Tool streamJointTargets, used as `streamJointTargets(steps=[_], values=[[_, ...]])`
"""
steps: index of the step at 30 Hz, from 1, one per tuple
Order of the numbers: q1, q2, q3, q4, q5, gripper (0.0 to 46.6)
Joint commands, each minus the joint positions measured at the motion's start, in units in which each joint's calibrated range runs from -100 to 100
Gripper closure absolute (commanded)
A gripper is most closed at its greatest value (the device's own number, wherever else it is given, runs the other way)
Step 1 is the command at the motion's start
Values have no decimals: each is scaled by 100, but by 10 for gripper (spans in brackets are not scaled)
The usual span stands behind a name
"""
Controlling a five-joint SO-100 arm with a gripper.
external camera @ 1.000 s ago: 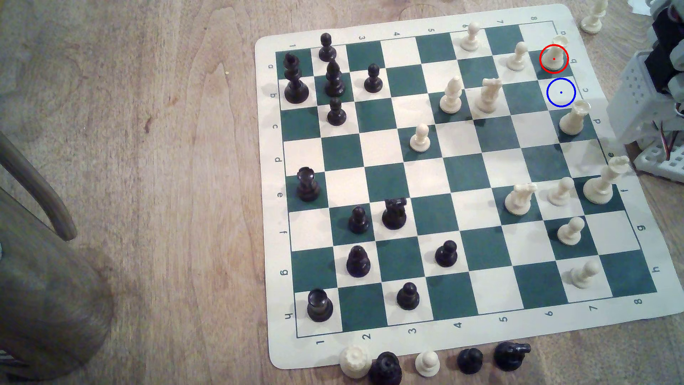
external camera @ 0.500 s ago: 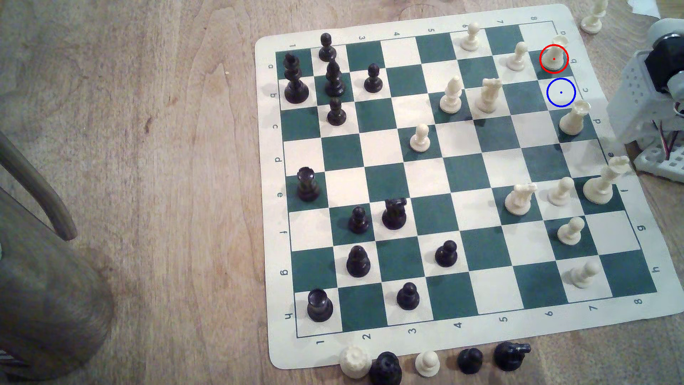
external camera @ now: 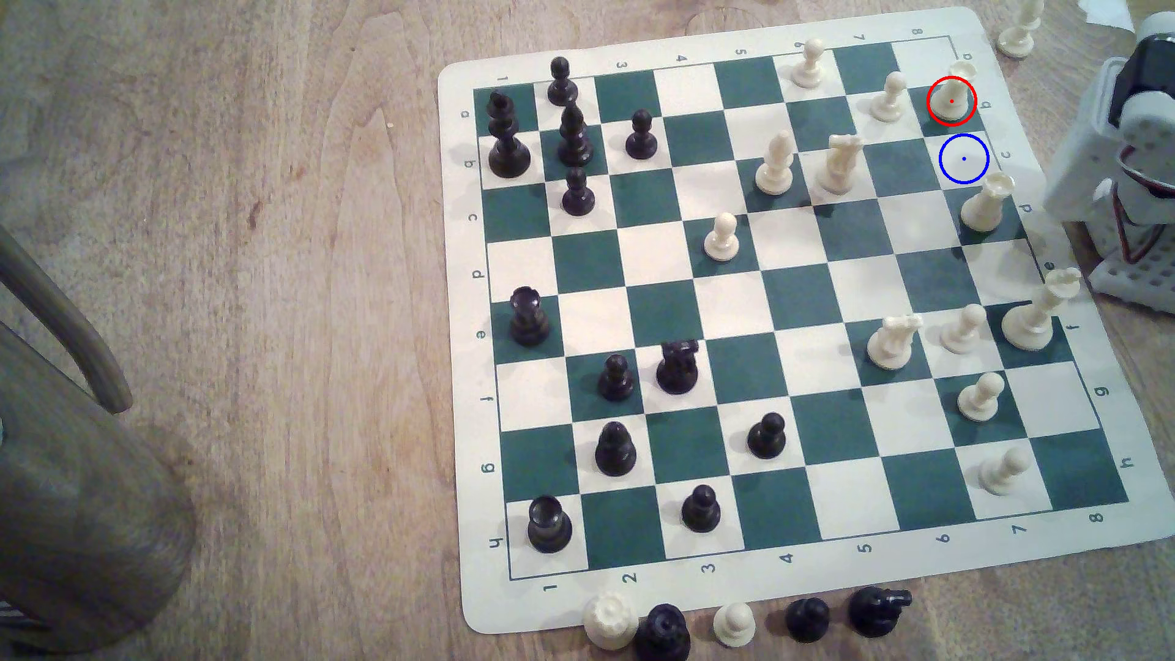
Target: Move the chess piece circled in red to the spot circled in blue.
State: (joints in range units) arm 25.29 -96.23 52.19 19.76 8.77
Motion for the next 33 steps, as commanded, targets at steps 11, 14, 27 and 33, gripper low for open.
streamJointTargets(steps=[11,14,27,33], values=[[1636,-309,-187,3413,-630,464],[1628,-12,-287,4543,-596,464],[1628,3154,-1031,5706,-1226,404],[1510,4020,-1393,6288,-1426,313]])
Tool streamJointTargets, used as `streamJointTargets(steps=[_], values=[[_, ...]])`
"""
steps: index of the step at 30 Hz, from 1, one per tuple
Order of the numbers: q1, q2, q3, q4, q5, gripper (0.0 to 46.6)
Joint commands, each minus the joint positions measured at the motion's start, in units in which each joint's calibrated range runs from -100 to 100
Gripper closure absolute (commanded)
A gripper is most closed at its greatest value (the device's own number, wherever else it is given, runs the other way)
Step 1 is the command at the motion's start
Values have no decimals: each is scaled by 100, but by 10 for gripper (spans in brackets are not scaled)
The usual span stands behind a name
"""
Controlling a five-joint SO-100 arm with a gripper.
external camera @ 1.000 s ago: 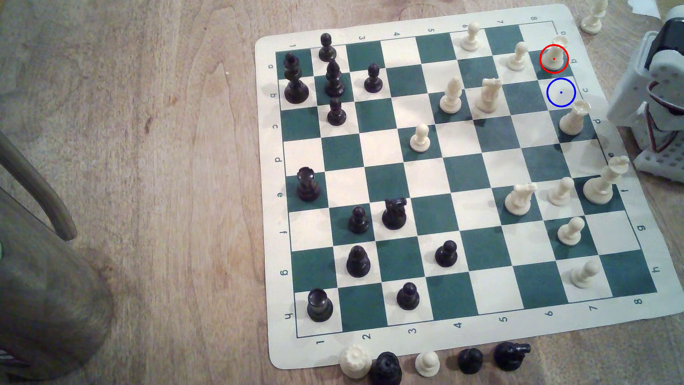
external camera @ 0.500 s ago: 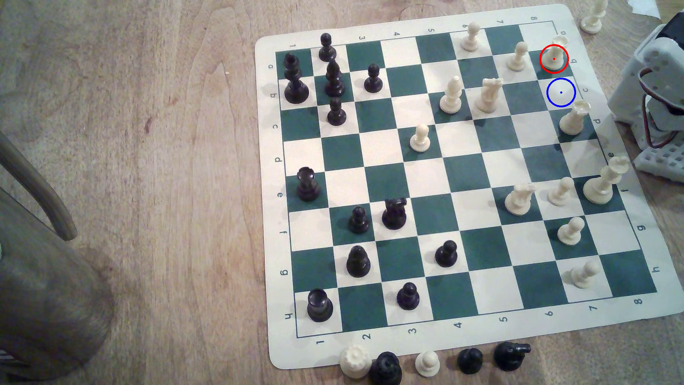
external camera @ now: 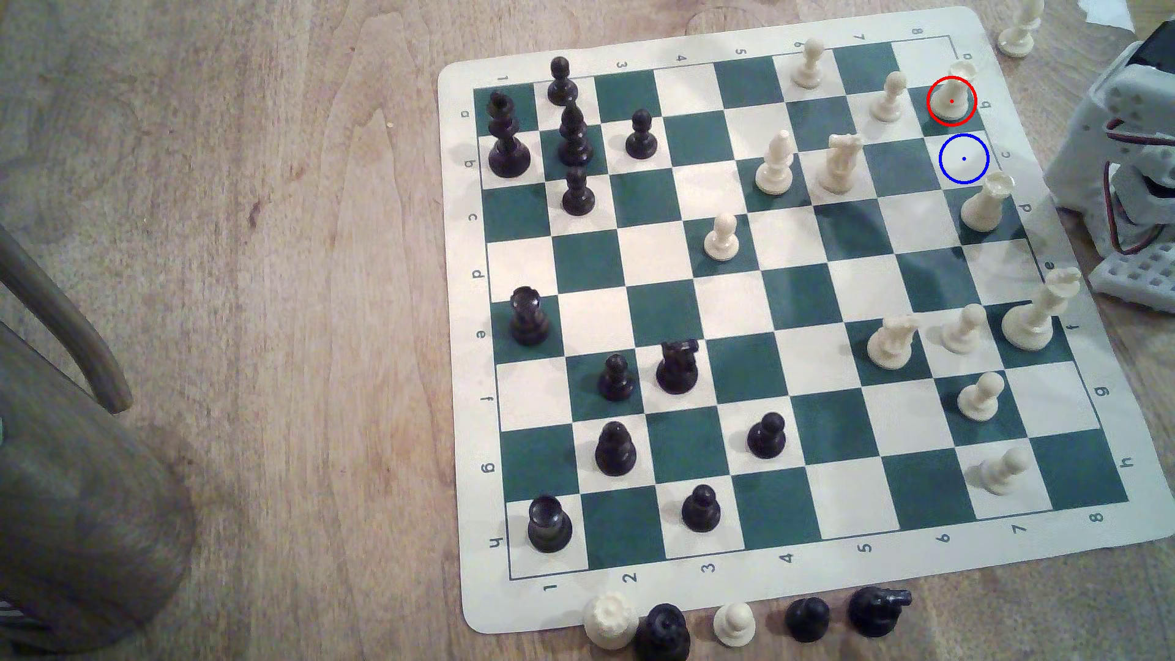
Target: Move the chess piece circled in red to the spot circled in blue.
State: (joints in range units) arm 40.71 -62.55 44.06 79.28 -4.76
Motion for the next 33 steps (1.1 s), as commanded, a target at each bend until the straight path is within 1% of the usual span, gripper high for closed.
streamJointTargets(steps=[1,4,6,9,14,18,23,33], values=[[63,966,-625,442,-73,313],[227,1263,-507,385,-34,313],[298,1467,-417,409,49,321],[313,1628,-362,548,88,327],[462,2104,109,393,166,342],[478,2197,635,49,161,343],[493,2307,1134,-484,137,334],[501,2452,1215,-836,142,311]])
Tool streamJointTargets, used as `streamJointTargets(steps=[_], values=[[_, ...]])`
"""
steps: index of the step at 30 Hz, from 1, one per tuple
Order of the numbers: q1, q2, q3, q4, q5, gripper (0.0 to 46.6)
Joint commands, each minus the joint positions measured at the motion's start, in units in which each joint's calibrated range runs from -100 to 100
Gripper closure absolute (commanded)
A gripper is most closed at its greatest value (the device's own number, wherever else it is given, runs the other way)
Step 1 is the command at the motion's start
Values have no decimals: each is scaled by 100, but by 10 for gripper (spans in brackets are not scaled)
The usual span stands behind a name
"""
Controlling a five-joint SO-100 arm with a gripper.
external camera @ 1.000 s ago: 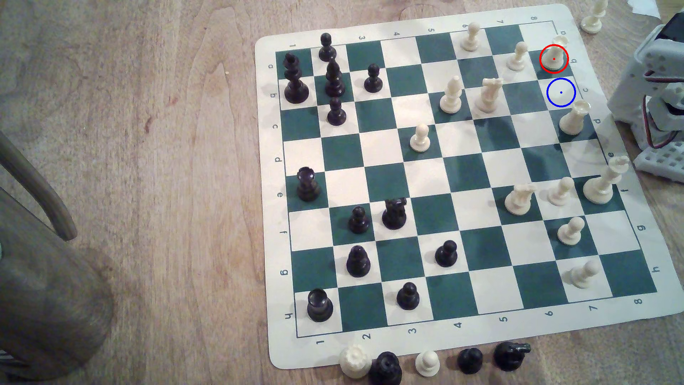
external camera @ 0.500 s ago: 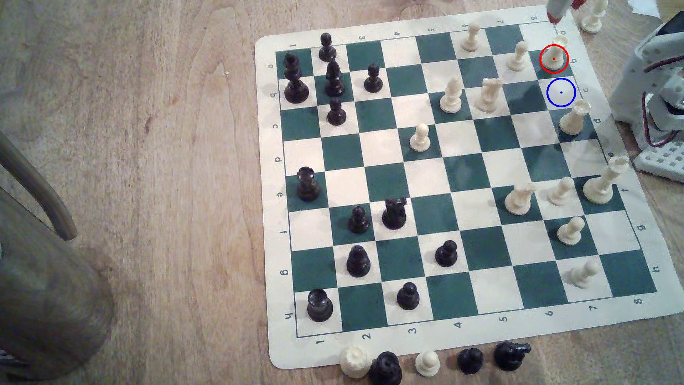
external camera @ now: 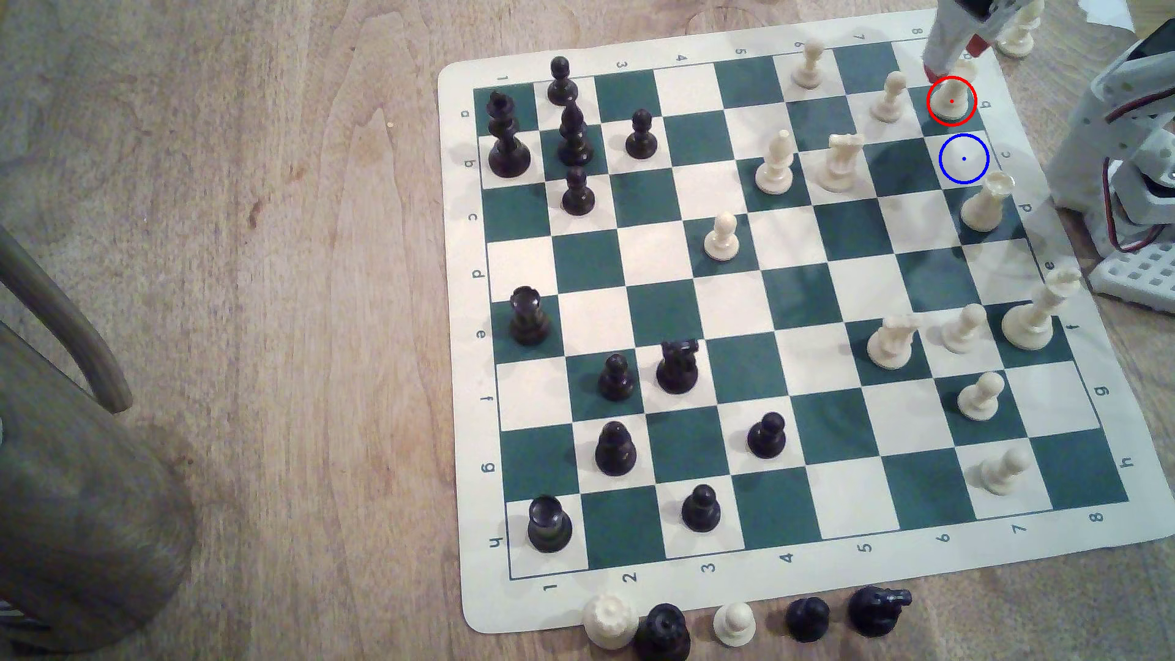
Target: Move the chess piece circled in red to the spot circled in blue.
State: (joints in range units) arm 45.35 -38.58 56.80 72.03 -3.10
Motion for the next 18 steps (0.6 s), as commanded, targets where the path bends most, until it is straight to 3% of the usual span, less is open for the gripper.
streamJointTargets(steps=[1,18], values=[[36,64,-41,-111,-20,311],[115,480,267,-504,49,327]])
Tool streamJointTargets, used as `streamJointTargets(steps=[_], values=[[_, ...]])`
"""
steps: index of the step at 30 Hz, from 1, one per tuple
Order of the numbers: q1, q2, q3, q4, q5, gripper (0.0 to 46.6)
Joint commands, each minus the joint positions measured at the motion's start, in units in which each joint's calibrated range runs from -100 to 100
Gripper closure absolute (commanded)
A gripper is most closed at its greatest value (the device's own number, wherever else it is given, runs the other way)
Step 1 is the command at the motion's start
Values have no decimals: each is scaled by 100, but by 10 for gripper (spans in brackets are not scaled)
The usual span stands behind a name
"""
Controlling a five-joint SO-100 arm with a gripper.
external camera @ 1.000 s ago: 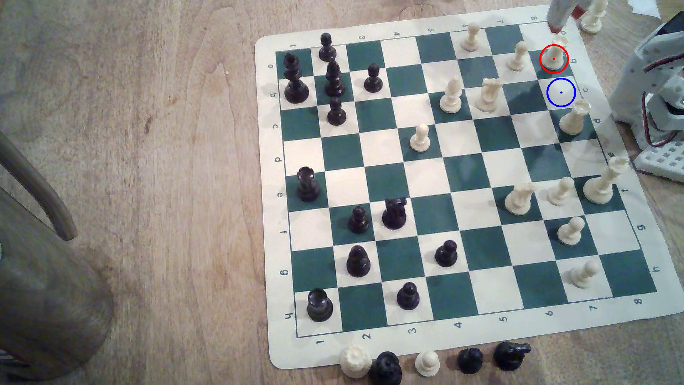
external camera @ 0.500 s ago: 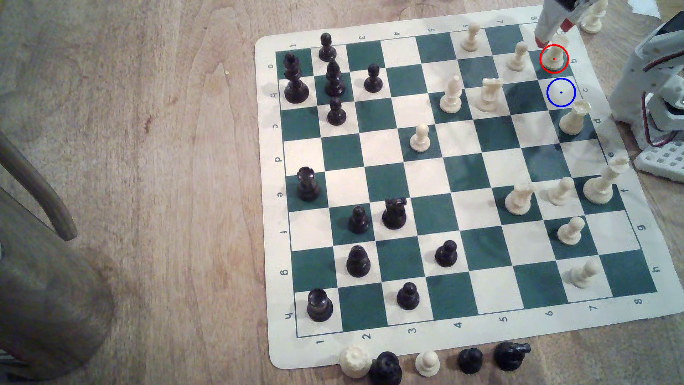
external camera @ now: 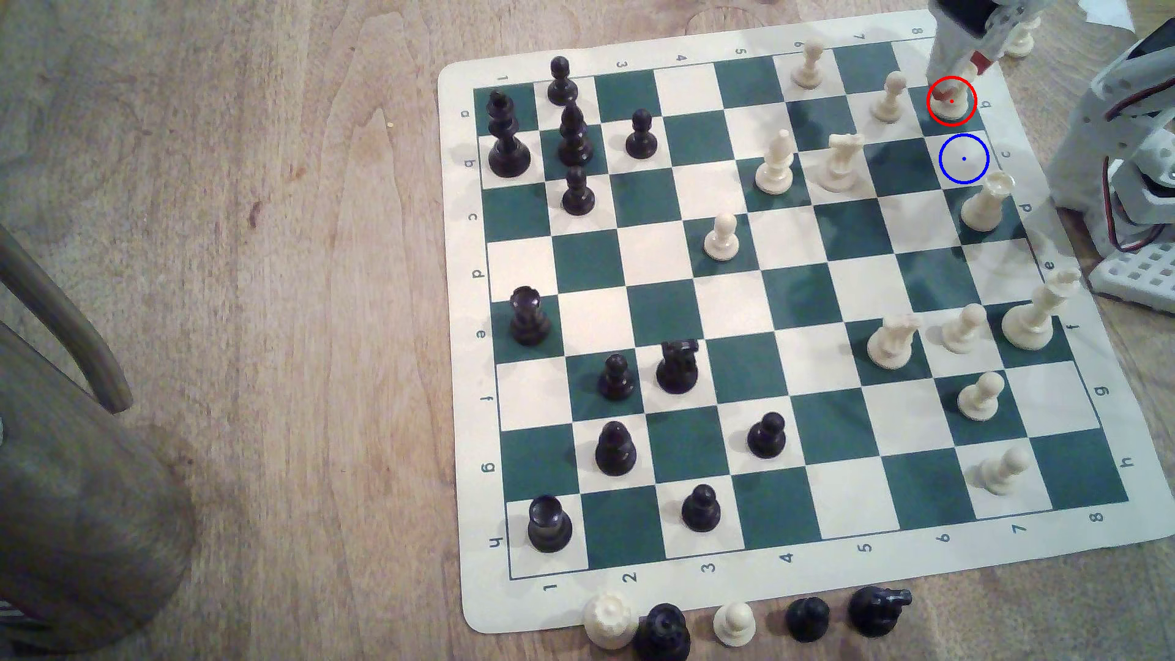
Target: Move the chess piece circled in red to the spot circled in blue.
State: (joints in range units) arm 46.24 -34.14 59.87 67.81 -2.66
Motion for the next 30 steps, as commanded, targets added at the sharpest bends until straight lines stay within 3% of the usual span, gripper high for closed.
streamJointTargets(steps=[1,11,15,16,17,30], values=[[26,36,-31,-98,5,328],[-13,205,14,-188,5,347],[-36,273,14,-188,5,399],[-60,299,14,-180,0,445],[-68,299,14,-172,0,464],[-443,-168,-711,869,-181,464]])
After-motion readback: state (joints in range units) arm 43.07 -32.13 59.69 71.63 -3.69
